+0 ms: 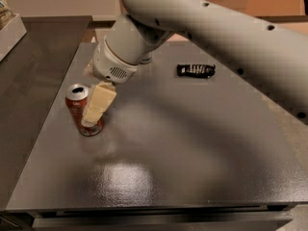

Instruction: Pick coke can

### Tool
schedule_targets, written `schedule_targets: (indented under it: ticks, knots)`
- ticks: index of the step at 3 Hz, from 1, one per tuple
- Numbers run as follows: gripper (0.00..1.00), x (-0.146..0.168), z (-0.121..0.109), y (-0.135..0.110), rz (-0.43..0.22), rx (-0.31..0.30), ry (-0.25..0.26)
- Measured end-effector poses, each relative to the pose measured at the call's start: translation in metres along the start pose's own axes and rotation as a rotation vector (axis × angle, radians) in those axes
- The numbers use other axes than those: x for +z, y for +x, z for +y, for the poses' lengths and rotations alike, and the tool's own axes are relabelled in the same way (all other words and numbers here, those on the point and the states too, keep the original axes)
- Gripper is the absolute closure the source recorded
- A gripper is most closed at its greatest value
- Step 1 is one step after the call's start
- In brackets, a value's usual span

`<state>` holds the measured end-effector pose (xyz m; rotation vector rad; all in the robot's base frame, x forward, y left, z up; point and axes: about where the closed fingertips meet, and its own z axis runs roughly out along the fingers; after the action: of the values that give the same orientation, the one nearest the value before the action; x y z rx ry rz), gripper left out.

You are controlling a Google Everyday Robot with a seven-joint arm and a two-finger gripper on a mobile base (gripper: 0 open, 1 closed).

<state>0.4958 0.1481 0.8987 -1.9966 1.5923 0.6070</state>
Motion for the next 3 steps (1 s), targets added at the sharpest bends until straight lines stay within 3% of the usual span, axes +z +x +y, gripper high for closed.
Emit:
schedule_targets:
  ticks: [1,3]
  knots:
    - [0.42,-0.002,-0.002,0.006,0.006,0.017,-0.014]
    - [0.88,-0.032,-0.015,0.010,-0.050,0.067,0.004]
